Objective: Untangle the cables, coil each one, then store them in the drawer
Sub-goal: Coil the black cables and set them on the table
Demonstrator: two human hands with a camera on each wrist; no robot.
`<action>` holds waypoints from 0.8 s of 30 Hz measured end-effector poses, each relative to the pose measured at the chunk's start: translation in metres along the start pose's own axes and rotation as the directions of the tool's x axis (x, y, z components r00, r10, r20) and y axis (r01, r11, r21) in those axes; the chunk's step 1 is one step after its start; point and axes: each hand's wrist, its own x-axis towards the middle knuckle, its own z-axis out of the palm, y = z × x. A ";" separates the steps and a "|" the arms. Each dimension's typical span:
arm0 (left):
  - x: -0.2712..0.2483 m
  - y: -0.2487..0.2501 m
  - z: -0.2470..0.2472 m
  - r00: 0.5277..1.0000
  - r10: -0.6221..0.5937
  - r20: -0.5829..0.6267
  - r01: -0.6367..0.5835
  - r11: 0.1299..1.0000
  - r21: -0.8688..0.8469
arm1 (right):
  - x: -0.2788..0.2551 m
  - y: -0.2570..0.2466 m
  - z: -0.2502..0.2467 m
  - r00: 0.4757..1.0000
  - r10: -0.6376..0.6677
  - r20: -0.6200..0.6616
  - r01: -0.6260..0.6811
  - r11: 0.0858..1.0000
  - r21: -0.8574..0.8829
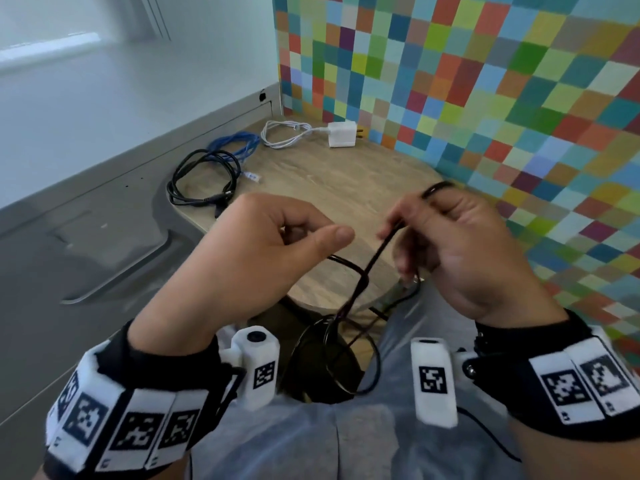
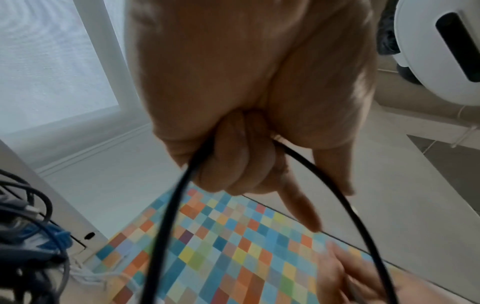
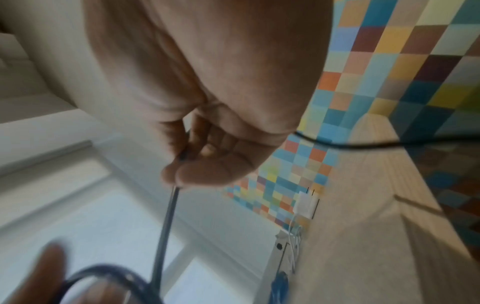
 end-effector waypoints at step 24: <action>0.015 -0.008 0.022 0.977 0.016 -0.212 -0.087 0.941 -0.328 | -0.004 0.002 0.015 0.969 0.030 0.244 -0.091 0.965 0.245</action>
